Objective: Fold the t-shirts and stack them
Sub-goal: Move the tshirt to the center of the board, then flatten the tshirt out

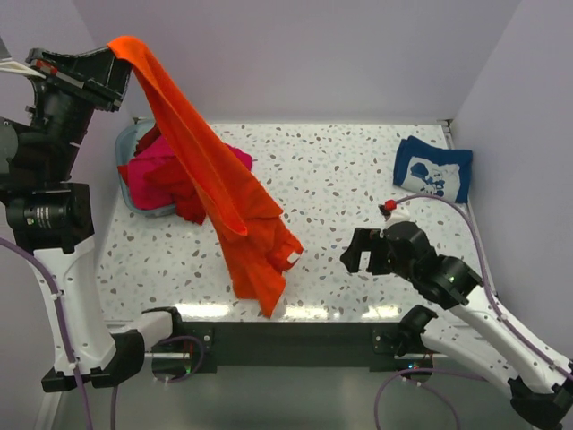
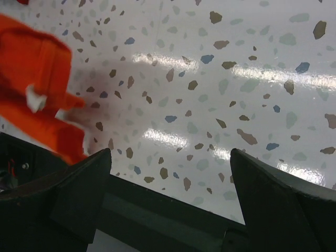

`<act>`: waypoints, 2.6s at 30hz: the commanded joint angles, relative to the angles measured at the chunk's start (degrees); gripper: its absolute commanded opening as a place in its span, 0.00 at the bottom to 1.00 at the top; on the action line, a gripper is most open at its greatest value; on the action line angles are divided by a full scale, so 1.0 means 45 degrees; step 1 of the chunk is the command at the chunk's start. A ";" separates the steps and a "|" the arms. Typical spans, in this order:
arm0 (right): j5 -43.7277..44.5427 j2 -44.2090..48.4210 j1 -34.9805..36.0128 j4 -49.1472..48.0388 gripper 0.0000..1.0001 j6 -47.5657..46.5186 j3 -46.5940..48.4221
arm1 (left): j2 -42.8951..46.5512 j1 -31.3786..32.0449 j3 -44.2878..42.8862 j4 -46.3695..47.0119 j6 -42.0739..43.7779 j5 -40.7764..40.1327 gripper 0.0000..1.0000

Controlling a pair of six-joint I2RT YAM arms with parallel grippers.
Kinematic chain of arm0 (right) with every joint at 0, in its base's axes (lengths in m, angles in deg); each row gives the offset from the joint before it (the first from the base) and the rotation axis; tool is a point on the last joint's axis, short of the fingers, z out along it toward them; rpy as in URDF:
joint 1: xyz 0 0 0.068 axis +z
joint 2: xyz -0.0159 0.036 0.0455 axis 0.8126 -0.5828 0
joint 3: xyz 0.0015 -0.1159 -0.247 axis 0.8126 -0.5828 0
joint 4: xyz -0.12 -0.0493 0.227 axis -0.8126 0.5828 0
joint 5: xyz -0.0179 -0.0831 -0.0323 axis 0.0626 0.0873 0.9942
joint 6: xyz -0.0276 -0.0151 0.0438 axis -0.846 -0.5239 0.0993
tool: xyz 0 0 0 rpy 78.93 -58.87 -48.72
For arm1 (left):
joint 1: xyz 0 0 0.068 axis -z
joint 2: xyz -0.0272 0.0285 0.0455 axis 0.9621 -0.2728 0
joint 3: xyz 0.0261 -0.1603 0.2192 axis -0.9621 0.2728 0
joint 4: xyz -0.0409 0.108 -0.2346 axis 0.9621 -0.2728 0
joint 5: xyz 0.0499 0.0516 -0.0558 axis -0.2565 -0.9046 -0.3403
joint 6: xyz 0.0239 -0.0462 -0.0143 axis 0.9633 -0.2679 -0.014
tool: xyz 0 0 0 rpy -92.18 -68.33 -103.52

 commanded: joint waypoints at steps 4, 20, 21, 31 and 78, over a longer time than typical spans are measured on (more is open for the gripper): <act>0.0827 0.0733 0.0026 0.1327 0.99 0.0192 0.1029 | -0.0571 0.0851 0.0181 0.0863 -0.0140 -0.0361 0.00; 0.1725 0.1046 0.0026 0.2324 0.99 0.0250 0.1635 | -0.3931 1.1399 0.0199 -0.0740 0.5115 -0.8860 0.00; 0.1764 0.1046 0.0026 0.2344 0.99 0.0308 0.1654 | -0.4106 1.2098 0.0180 -0.0682 0.5252 -0.9190 0.00; 0.2194 0.1651 0.0027 0.2754 0.99 0.0739 0.1518 | -0.3681 1.3492 0.1094 0.0391 0.5194 -0.9270 0.00; 0.4341 0.1963 0.0026 0.3106 0.99 0.3648 0.0814 | -0.7877 1.9449 1.0025 -0.1542 -0.1330 -1.4916 0.80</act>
